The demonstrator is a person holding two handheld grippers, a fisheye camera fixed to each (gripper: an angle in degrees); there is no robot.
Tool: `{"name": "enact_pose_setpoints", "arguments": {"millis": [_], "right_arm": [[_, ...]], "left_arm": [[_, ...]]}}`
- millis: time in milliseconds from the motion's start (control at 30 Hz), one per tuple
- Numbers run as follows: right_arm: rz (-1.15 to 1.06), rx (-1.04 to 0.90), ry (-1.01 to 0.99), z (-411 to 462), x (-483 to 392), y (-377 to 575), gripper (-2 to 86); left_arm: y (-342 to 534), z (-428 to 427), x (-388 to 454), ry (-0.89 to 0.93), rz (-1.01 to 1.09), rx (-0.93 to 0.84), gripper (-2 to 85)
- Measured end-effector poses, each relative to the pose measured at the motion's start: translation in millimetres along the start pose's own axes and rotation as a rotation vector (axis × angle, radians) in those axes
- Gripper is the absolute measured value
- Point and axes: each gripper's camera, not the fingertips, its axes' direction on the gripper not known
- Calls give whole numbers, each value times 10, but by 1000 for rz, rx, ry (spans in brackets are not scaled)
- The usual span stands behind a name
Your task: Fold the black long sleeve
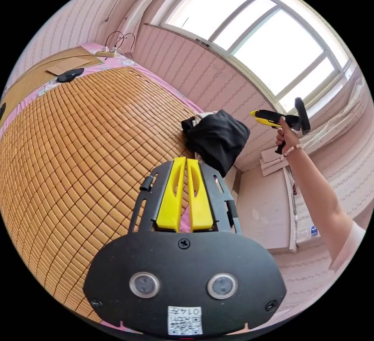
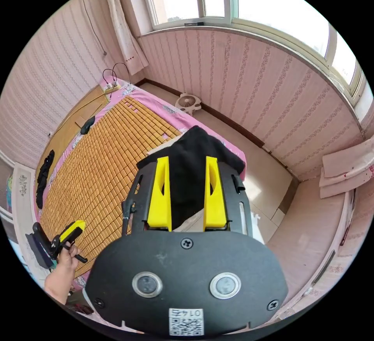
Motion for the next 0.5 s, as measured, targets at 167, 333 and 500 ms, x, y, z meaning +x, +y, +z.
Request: {"name": "enact_pose_setpoints", "arguments": {"millis": [167, 333, 500], "right_arm": [[-83, 19, -177, 427, 77, 1638, 104], [-152, -252, -184, 743, -291, 3810, 84], [-348, -241, -271, 543, -1002, 4497, 75]], "left_arm": [[1379, -774, -385, -141, 97, -46, -10], [2980, -1944, -455, -366, -77, -89, -9], [3914, -3074, -101, -638, -188, 140, 1]]}}
